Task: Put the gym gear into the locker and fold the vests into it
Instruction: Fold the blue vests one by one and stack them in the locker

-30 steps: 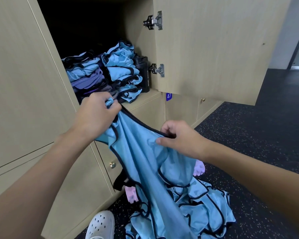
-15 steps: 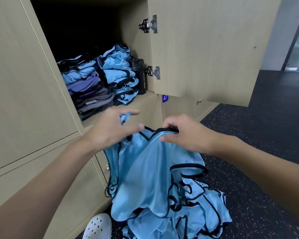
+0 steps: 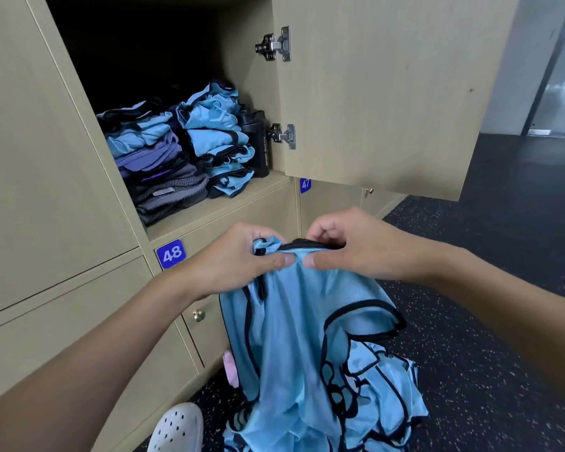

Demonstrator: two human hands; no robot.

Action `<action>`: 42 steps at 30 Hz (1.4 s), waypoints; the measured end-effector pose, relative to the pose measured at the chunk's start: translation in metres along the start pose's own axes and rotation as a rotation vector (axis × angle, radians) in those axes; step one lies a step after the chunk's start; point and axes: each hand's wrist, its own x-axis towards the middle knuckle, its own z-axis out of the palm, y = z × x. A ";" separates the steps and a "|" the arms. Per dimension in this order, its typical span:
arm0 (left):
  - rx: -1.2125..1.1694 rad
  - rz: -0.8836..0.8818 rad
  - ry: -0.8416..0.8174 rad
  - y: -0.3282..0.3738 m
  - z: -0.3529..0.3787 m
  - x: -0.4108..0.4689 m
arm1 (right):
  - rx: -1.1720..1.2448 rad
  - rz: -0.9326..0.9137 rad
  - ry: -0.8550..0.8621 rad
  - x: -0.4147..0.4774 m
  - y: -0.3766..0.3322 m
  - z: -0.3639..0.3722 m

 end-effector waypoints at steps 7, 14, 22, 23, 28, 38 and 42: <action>0.049 -0.082 0.217 -0.008 -0.020 -0.001 | 0.157 0.103 0.095 -0.006 0.002 -0.019; 0.053 -0.020 0.263 0.001 -0.011 -0.001 | 0.288 0.126 0.230 -0.003 -0.008 -0.018; -0.094 0.071 0.232 0.037 0.011 -0.012 | 0.594 0.194 0.210 0.000 -0.013 -0.014; -0.102 0.074 0.193 0.039 0.012 -0.013 | 0.602 0.189 0.212 0.000 -0.013 -0.013; -0.098 0.012 0.145 0.045 0.016 -0.018 | 0.680 0.184 0.229 -0.001 -0.015 -0.013; -0.059 -0.008 0.315 0.037 -0.001 -0.018 | 0.483 0.143 0.266 -0.002 -0.012 -0.014; -0.079 0.025 0.347 0.037 -0.006 -0.018 | 0.378 0.077 0.344 -0.002 -0.014 -0.011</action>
